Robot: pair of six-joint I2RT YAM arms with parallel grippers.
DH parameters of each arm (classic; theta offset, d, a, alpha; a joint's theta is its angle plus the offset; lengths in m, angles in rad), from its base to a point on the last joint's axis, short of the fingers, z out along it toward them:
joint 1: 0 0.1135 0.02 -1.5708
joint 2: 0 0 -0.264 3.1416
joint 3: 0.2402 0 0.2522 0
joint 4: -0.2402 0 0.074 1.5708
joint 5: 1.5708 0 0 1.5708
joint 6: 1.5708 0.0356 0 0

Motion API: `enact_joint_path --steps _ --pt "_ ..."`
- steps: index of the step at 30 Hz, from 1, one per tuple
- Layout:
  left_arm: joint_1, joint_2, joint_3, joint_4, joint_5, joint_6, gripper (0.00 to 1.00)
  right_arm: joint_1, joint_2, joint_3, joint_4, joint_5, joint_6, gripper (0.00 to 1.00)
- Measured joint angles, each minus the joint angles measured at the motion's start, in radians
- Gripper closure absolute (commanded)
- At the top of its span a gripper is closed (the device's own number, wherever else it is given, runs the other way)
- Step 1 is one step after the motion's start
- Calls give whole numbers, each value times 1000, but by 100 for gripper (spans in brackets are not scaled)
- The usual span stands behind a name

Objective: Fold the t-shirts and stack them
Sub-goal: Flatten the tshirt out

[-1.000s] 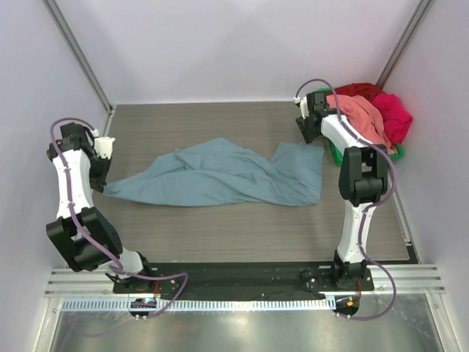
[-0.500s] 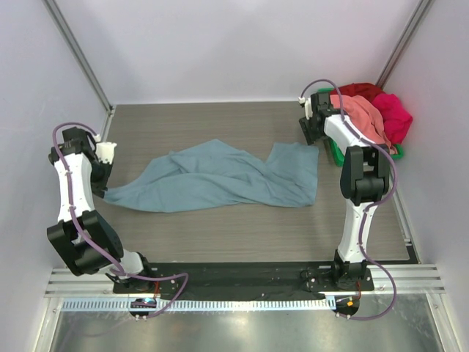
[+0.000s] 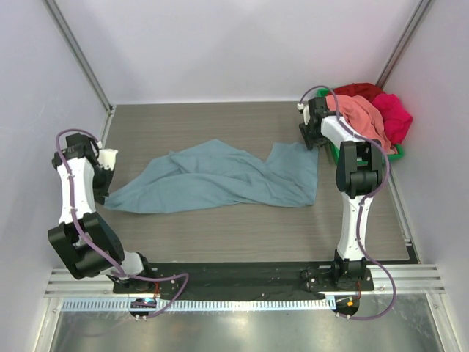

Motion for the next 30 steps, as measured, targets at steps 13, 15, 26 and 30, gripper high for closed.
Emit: enact_joint_path --steps 13,15,26,30 --pt "2 -53 -38 -4 -27 -2 99 -11 44 65 -12 -50 29 57" --pt "2 -53 -38 -4 -32 -2 97 -15 47 71 -16 -62 37 57" --pt "2 -72 -44 -6 -81 -2 46 -39 105 160 -36 -148 77 92" --pt "2 -87 -31 -23 -83 -7 24 -44 127 202 -45 -177 77 99"
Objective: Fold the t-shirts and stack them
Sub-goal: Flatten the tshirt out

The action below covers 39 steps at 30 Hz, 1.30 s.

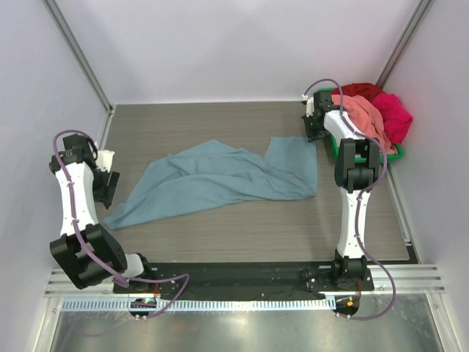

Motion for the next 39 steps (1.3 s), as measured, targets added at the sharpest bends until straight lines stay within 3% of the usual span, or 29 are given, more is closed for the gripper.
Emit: enact_joint_path --steps 6,11,13,14,16,18,25,39 --pt "0 11 209 -46 96 -13 15 -3 5 17 -13 -31 -9 99" --pt "-38 140 476 -77 211 -31 17 -3 4 20 -19 -38 -28 98" --pt "-83 238 563 -88 248 -43 18 -3 4 20 -20 -36 -33 85" --pt "-109 293 603 -95 268 -51 18 -3 4 21 -20 -33 -36 71" --pt "-153 385 644 -93 301 -66 19 -3 4 20 -21 -25 -40 54" --pt "-198 478 681 -104 335 -83 15 -3 3 20 -21 -7 -47 46" --pt "-270 714 896 -125 480 -187 13 -4 -5 20 -19 61 -57 45" --pt "-283 729 890 -120 539 -238 9 -16 39 73 -13 41 -9 48"
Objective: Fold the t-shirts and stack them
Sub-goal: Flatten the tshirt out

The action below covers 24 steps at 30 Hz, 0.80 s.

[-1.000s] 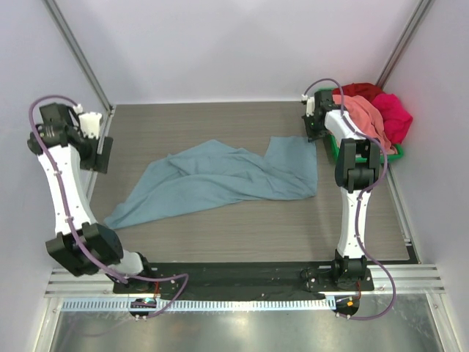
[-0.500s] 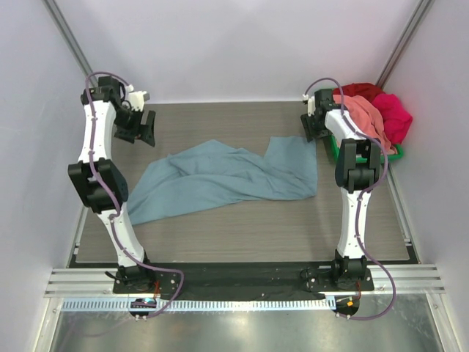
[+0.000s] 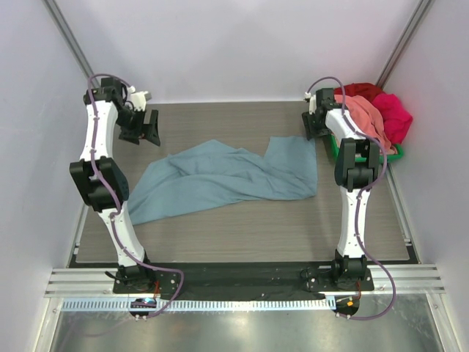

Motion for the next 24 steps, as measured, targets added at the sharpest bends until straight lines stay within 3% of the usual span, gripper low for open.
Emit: enact_joint_path --steps 6,12,14,18,24 --pt "-5 0 -14 -3 -10 0 10 -8 1 -14 5 -106 66 59" --pt "-6 0 -32 -3 -20 0 11 -13 -3 -27 16 -166 89 94" --pt "-6 0 -32 -2 -22 -2 11 -13 -3 -27 16 -175 87 99" --pt "-10 26 16 2 -26 -26 13 -14 -5 -26 13 -192 75 99" --pt "-45 187 204 49 -32 -61 16 -2 -30 -23 -31 -203 14 99"
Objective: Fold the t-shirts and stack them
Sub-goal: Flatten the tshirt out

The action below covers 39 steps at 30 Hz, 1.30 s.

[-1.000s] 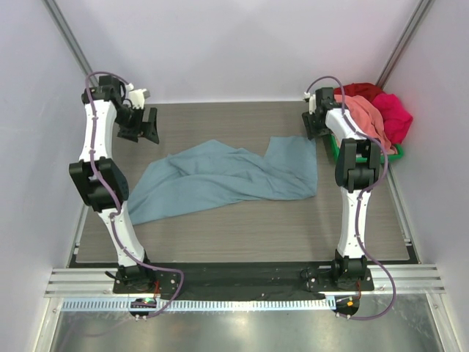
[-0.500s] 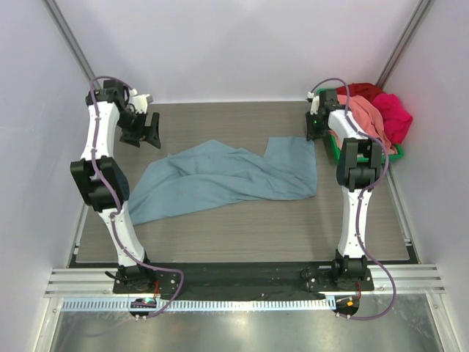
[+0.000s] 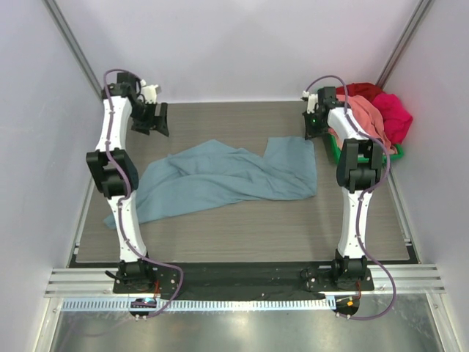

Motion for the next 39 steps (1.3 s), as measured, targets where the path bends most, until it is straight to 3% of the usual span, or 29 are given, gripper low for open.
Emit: enact_joint_path --steps 7,13,23,29,33,35,37,39 --pt "-76 216 150 50 -6 -21 31 39 -146 5 -27 -1 -78 99" --pt "-109 301 196 59 10 -33 43 65 -243 23 -29 1 -103 99" --pt "-159 339 197 60 61 -27 46 63 -239 22 -44 25 -107 99" --pt "-185 381 197 56 84 -14 53 62 -220 24 -44 40 -112 99" --pt "-188 383 197 51 95 -7 64 62 -212 24 -45 48 -112 99" --pt "-188 386 197 48 100 -5 74 62 -212 24 -45 51 -112 99" --pt "-188 389 197 44 107 -6 98 62 -212 25 -45 55 -112 99" --pt "-188 390 197 39 114 1 100 62 -206 29 -47 59 -112 99"
